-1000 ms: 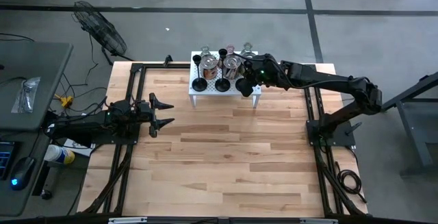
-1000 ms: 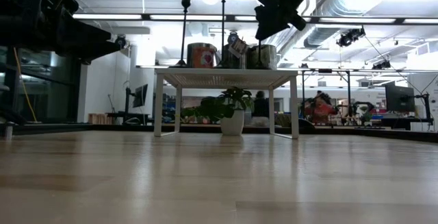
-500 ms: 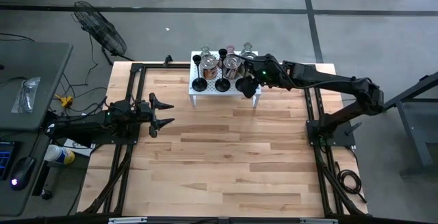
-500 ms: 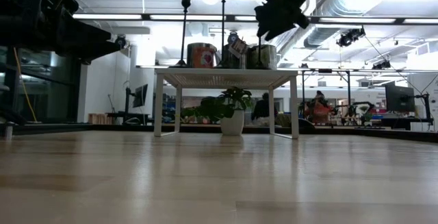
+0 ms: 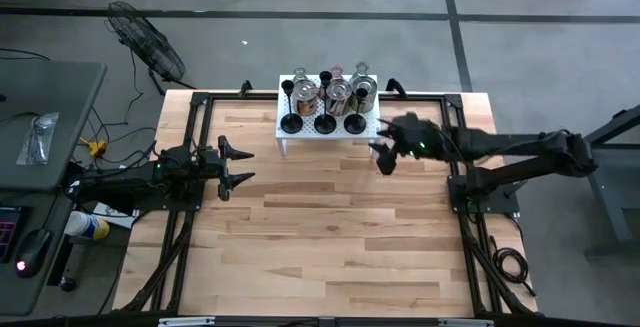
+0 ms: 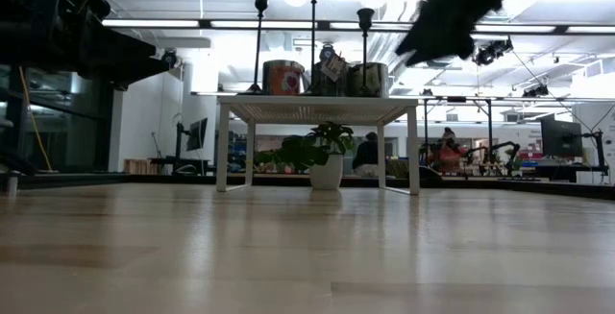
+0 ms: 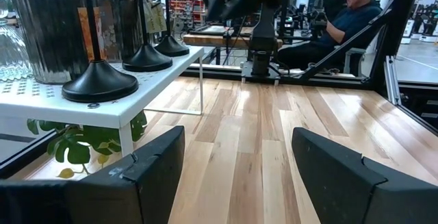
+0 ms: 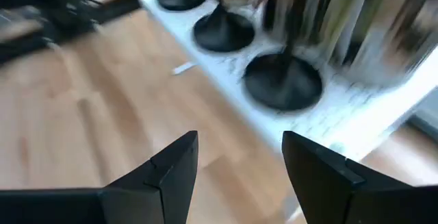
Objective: Pick & Place candle stick holders
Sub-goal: Return to Home Position
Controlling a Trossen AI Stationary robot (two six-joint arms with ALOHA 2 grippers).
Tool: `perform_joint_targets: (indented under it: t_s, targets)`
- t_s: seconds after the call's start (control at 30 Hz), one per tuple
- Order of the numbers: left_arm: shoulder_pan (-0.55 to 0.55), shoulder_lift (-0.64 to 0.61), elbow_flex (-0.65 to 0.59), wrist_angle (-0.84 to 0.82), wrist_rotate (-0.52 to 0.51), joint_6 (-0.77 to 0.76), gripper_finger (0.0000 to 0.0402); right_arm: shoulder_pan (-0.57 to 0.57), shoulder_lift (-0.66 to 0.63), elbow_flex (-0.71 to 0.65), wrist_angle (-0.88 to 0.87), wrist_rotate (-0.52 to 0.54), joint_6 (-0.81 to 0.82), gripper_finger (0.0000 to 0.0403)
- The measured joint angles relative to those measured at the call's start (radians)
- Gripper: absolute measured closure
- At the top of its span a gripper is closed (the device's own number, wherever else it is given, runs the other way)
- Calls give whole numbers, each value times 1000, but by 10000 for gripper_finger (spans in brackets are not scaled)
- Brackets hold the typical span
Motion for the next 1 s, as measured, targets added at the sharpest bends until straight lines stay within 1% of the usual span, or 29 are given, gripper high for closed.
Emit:
perform_joint_targets:
  t_s: [0.07, 0.1, 0.17, 0.23, 0.37, 0.47, 0.63, 0.8, 1.0]
  targets:
    - [0, 0, 0, 0, 0, 0, 137, 31, -60, -114, 101, -8, 58, 199]
    - [0, 0, 0, 0, 0, 0, 137, 44, -89, -172, 154, -29, 65, 199]
    - [0, 0, 0, 0, 0, 0, 137, 68, -142, -281, 263, -91, 56, 199]
    - [0, 0, 0, 0, 0, 0, 137, 81, -189, -381, 371, -183, 38, 199]
    - [0, 0, 0, 0, 0, 0, 137, 81, -262, -520, 532, -353, 28, 199]
    - [0, 0, 0, 0, 0, 0, 137, 82, -308, -581, 589, -439, 12, 199]
    - [0, 0, 0, 0, -1, 0, 137, 81, -353, -660, 646, -441, 21, 199]
    - [0, 0, 0, 0, -1, 0, 137, 85, -359, -730, 788, -440, 22, 199]
    - [0, 0, 0, 0, -1, 0, 137, 140, -359, -812, 976, -437, 15, 199]
